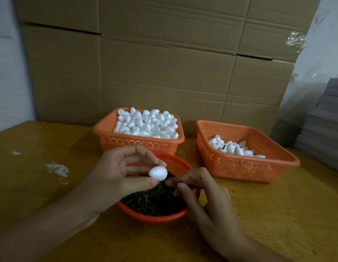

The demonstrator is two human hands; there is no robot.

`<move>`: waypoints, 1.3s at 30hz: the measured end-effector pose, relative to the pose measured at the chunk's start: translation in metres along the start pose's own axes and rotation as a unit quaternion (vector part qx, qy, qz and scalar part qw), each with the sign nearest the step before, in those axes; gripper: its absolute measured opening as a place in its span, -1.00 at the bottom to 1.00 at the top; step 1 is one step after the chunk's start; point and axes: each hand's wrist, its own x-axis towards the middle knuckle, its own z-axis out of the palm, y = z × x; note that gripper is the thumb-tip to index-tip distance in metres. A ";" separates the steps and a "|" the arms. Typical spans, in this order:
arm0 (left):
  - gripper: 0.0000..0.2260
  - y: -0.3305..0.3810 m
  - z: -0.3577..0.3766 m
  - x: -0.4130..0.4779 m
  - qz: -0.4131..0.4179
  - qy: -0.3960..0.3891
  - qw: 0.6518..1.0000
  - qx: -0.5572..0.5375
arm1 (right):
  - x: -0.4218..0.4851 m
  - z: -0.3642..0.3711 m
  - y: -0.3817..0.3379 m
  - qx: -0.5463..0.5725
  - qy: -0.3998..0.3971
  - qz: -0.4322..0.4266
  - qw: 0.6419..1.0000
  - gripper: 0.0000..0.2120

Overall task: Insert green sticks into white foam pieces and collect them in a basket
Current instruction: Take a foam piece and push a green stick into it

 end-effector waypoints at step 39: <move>-0.77 0.002 0.002 -0.004 0.012 -0.021 0.998 0.050 | 0.000 -0.002 0.001 -0.044 0.014 -0.018 0.999 -0.97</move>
